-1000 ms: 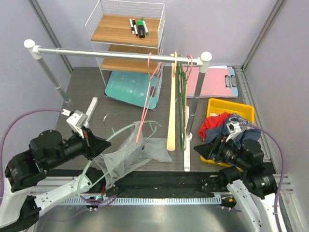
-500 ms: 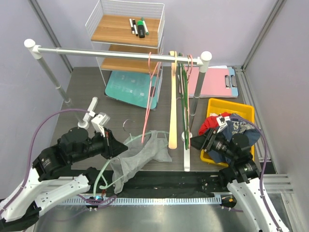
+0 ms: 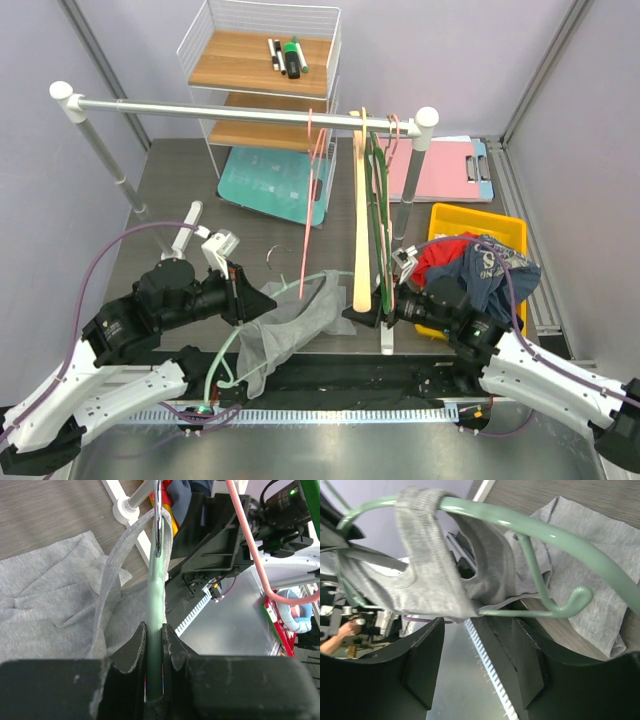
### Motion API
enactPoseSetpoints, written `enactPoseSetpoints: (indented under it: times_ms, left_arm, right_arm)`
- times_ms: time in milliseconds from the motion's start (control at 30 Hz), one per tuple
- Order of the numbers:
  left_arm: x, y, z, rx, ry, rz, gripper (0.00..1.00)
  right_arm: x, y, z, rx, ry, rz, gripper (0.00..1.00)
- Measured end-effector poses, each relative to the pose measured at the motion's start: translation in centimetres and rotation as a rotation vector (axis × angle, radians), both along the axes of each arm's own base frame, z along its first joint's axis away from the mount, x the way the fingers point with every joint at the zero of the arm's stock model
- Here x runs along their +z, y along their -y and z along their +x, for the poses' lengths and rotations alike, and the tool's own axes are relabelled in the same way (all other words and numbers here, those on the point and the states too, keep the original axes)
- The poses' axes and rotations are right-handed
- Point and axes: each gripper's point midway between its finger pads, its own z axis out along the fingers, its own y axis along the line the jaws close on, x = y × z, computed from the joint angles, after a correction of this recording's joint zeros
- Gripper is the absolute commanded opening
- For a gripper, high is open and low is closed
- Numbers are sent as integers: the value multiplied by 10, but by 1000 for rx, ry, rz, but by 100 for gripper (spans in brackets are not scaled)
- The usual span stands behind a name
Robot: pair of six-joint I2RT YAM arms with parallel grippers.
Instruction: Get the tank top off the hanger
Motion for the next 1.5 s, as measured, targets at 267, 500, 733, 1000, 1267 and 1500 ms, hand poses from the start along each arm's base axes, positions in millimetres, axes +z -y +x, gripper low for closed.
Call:
enactPoseSetpoints:
  times_ms: [267, 500, 733, 1000, 1267, 1500]
  left_arm:
    - [0, 2, -1, -9, -9, -4, 0]
    - [-1, 3, -2, -18, -13, -1, 0]
    - [-1, 3, -1, -11, -10, 0, 0]
    - [-1, 2, 0, -9, -10, 2, 0]
    - [1, -1, 6, 31, -8, 20, 0]
    - [-1, -3, 12, 60, -13, 51, 0]
  right_arm:
    - [-3, -7, 18, -101, 43, -20, 61]
    - [2, -10, 24, -124, 55, -19, 60]
    - [17, -4, 16, -119, 87, 18, 68]
    - [27, -5, 17, -121, 92, 27, 73]
    - [31, -16, 8, -60, 88, 31, 82]
    - [53, -1, 1, -78, 141, 91, 74]
